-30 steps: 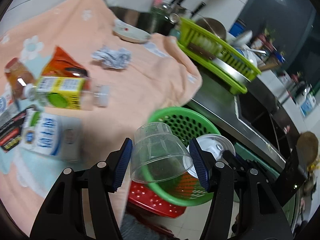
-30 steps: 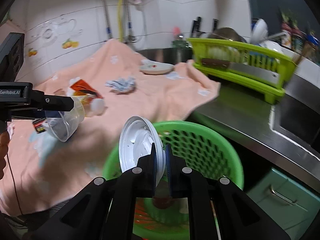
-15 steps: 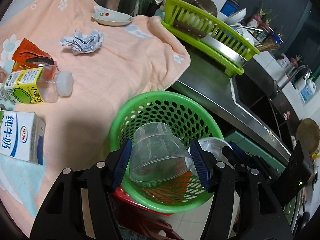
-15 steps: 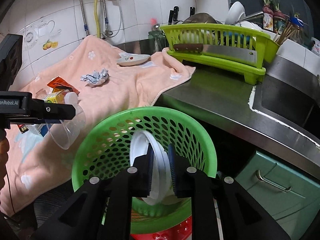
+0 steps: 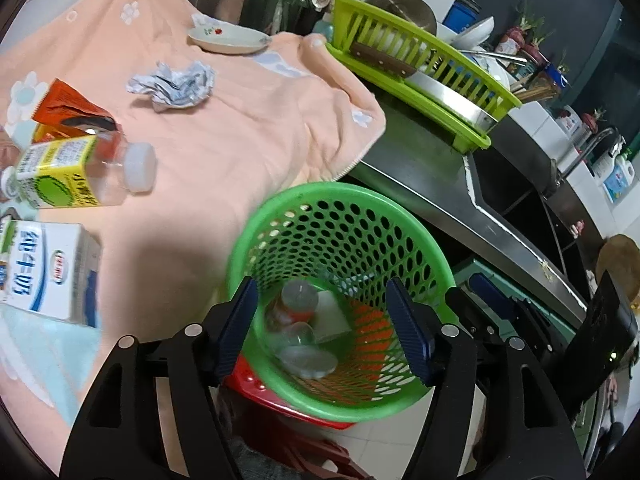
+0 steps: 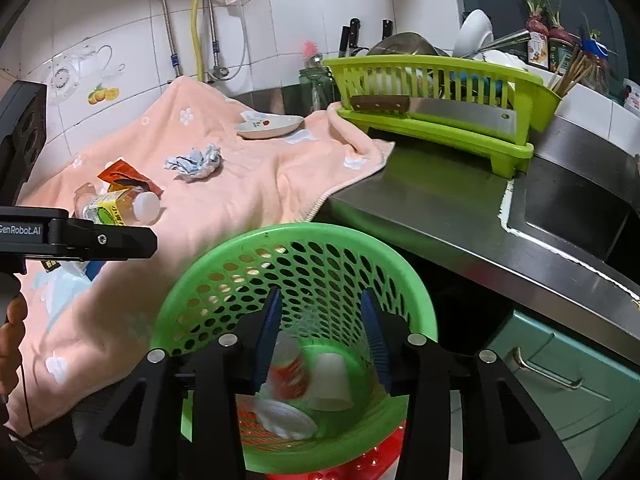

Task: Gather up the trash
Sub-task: 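Move both tools over the green basket and release the cup and lid, then grasp the crumpled foil with the right tool while the left tool grasps the black box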

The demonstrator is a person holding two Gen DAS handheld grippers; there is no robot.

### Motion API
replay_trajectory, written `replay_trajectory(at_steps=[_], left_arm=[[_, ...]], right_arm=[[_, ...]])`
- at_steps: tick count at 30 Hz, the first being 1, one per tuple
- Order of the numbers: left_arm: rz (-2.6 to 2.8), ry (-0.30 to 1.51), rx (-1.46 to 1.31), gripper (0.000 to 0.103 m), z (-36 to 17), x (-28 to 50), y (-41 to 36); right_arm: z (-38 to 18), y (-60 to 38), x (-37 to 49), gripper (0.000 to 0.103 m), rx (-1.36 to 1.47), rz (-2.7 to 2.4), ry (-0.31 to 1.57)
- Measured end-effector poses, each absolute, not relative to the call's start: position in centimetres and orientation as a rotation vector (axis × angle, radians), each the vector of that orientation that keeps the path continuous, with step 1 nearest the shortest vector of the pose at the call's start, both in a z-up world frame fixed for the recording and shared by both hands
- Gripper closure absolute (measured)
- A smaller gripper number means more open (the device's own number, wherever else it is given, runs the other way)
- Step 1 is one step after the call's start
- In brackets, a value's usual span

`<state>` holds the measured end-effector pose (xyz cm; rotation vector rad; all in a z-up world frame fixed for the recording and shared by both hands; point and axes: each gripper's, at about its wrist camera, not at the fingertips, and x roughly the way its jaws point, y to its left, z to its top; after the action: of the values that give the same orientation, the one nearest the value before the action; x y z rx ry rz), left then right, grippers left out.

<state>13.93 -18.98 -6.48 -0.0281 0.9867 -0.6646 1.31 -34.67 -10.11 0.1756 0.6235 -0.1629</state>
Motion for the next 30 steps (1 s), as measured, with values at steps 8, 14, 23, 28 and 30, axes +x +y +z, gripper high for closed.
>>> replay_trajectory(at_steps=[8,14,23,28,30], left_arm=[[-0.601,0.927,0.004,0.037,-4.4,14.1,-15.5],[-0.528,0.887,-0.012,0.037,-2.7,15.0,-11.4],[-0.401,0.839,-0.055,0.037,-0.8,17.0,-4.8],[-0.34,0.839,-0.08,0.037,-0.8,18.4,-1.7],[-0.328,0.84,-0.086,0.037,-0.9,18.7,-1.0]], right_arm=[[-8.9,-32.9,2.5,0.054,0.145,-0.098,0.615],[-7.8,-31.2,4.3,0.053,0.128,-0.031,0.608],[-5.6,-28.0,8.2,0.052,0.074,0.067,0.589],[-4.7,-25.8,10.7,0.05,0.018,0.109,0.582],[-4.4,-25.4,11.8,0.05,0.003,0.116,0.581]])
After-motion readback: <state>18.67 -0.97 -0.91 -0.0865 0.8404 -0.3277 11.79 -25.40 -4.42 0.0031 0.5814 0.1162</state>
